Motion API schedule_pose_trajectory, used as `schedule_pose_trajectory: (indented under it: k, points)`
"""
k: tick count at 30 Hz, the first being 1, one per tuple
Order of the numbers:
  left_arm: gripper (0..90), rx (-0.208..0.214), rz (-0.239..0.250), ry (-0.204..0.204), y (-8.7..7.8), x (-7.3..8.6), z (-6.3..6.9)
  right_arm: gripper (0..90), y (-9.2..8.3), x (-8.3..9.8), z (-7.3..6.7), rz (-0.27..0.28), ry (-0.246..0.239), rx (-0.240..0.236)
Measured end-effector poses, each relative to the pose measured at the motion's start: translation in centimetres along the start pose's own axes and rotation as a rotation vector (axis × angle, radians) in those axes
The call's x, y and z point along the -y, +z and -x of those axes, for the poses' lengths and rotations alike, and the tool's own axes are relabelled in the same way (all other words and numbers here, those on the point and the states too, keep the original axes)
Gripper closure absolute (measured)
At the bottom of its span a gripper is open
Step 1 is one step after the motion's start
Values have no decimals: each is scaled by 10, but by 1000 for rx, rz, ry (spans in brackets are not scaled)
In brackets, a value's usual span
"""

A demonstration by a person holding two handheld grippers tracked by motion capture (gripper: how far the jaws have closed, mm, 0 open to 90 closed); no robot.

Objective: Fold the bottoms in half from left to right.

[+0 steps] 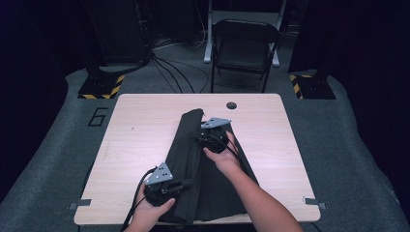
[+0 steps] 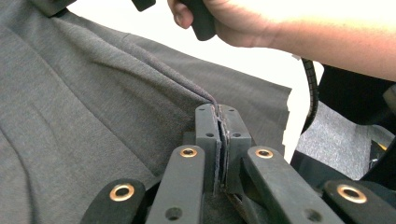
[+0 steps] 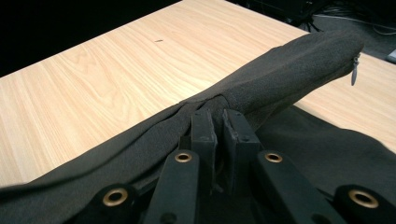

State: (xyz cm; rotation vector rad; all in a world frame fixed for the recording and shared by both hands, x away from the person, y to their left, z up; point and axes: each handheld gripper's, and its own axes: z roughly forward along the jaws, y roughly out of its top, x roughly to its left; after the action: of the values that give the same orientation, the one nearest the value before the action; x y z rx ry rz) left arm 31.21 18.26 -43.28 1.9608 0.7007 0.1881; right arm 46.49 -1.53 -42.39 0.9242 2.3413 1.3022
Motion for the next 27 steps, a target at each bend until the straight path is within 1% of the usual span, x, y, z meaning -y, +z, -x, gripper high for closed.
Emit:
schedule_pose_trajectory:
  k: [1, 2, 3, 4, 5, 6, 7, 8, 9, 10, 11, 12, 13, 14, 15, 16, 17, 18, 20, 21, 22, 24, 26, 27]
  points:
    - [879, 4, 2, 5, 2, -3, 2, 832, -3, 0, 2, 4, -8, 2]
    - [879, 8, -1, 13, 4, -5, 3, 832, -5, -1, 3, 4, -6, 6]
    - [879, 12, 1, 14, 7, -7, 5, 832, -8, -1, 4, 7, 11, 11]
    - [879, 17, -2, 22, 10, -9, 6, 833, -9, -1, 6, 18, -1, 13]
    - [879, 25, -6, 21, 13, -11, 8, 832, -12, -1, 7, 18, 0, 16]
    - [879, 32, -14, 33, 17, -13, 10, 833, -15, -1, 8, 19, 3, 18]
    - [879, 32, -9, 25, 20, -14, 12, 833, -17, -1, 11, 20, -12, 24]
    - [879, 30, -15, 47, 23, -15, 13, 833, -19, -1, 12, 17, -11, 28]
    - [879, 35, -14, 41, 25, -16, 14, 833, -21, 0, 14, 14, -14, 29]
    - [879, 37, -14, 47, 27, -17, 14, 833, -22, 0, 15, 15, -13, 31]
    - [879, 45, -16, 40, 30, -18, 14, 833, -24, 1, 16, 14, -1, 37]
    - [879, 44, -12, 41, 32, -19, 15, 834, -26, 1, 18, 12, -3, 39]
    - [879, 52, -15, 37, 35, -20, 15, 834, -27, 2, 21, 14, -9, 42]
    - [879, 51, -11, 29, 37, -21, 16, 834, -28, 3, 22, 14, 5, 47]
    - [879, 56, -12, 34, 40, -22, 16, 834, -29, 3, 25, 13, -8, 48]
    - [879, 57, -13, 31, 43, -23, 17, 834, -30, 4, 26, 7, 6, 54]
    - [879, 59, -15, 36, 45, -24, 17, 834, -30, 5, 28, 5, -5, 59]
    - [879, 55, -19, 46, 48, -25, 17, 834, -31, 5, 30, 1, -4, 62]
    - [879, 66, -29, 46, 54, -26, 17, 834, -32, 8, 34, -4, -9, 69]
    - [879, 64, -28, 46, 57, -26, 17, 834, -32, 10, 36, -13, 0, 76]
    - [879, 69, -32, 46, 58, -26, 17, 835, -32, 12, 38, -16, -6, 81]
    - [879, 67, -37, 42, 64, -26, 18, 834, -32, 16, 41, -26, -4, 86]
    - [879, 70, -51, 41, 71, -24, 18, 835, -31, 22, 45, -41, 11, 93]
    - [878, 70, -52, 33, 74, -23, 18, 835, -30, 26, 48, -56, 14, 99]
